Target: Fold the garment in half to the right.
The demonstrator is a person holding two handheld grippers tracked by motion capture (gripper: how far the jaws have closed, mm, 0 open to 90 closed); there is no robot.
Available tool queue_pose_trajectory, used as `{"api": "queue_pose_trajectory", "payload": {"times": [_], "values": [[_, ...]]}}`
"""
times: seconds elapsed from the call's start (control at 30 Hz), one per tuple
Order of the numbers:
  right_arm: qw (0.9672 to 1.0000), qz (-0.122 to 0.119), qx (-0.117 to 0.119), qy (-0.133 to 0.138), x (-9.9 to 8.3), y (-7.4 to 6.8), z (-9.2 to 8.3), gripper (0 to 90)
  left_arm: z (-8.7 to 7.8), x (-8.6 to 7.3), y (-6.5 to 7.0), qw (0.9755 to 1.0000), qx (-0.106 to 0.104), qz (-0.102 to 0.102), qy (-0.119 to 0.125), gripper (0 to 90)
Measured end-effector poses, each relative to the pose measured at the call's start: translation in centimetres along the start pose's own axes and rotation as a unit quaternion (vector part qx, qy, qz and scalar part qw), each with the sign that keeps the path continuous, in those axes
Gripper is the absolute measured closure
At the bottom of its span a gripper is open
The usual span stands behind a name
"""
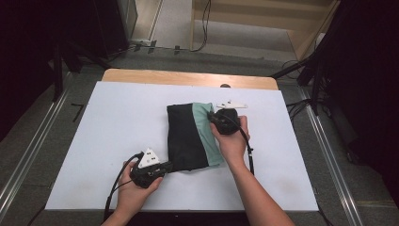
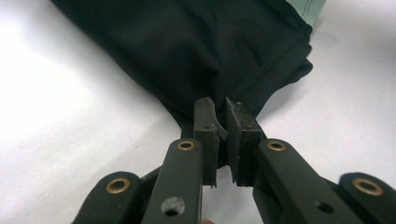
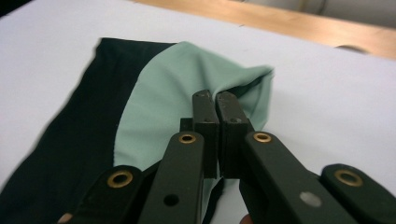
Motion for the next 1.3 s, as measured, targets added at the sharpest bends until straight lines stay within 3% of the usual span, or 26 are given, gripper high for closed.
{"api": "queue_pose_trajectory", "payload": {"times": [0.2, 0.3, 0.57, 0.7, 0.87, 1.0, 1.3], "values": [[0.9994, -0.008, -0.018, -0.028, -1.7, 0.8, 1.7, 86.2, 0.2, -0.1, 0.3, 0.9998, 0.005, 0.019, -0.007, 84.6], [0.9992, -0.001, -0.017, -0.036, -2.7, 1.0, 2.8, 86.2, 0.3, -0.1, 0.5, 0.9996, 0.009, 0.026, -0.008, 84.9], [0.9989, 0.008, -0.016, -0.042, -4.1, 1.0, 4.3, 86.2, 0.3, -0.1, 0.4, 0.9998, 0.008, 0.018, -0.006, 83.9], [0.9993, 0.007, -0.013, -0.035, -3.9, 0.9, 4.0, 84.2, 0.1, 0.1, 0.2, 0.9999, -0.015, 0.004, 0.002, 74.4], [0.9999, 0.014, 0.007, -0.005, -3.5, 1.0, 2.9, 71.0, -0.5, 0.3, 0.1, 0.9991, -0.037, -0.004, 0.018, 60.8], [0.9998, 0.018, 0.007, 0.002, -3.6, 0.8, 1.7, 57.6, -1.2, 0.6, -0.2, 0.9987, -0.036, -0.006, 0.035, 52.4], [0.9991, 0.011, 0.034, 0.022, -5.3, -0.2, -0.3, 53.5, -2.1, 0.9, -0.6, 0.9977, -0.016, -0.010, 0.065, 32.2]]}}
Point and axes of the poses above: each handheld gripper's, and its own axes: z roughly forward along the jaws, x roughly out of its top, y roughly to its right, the point moved 4 cm from there along z, roughly forward along the jaws, and after that the axes turned 11 degrees about -z, right-handed, at the moved point
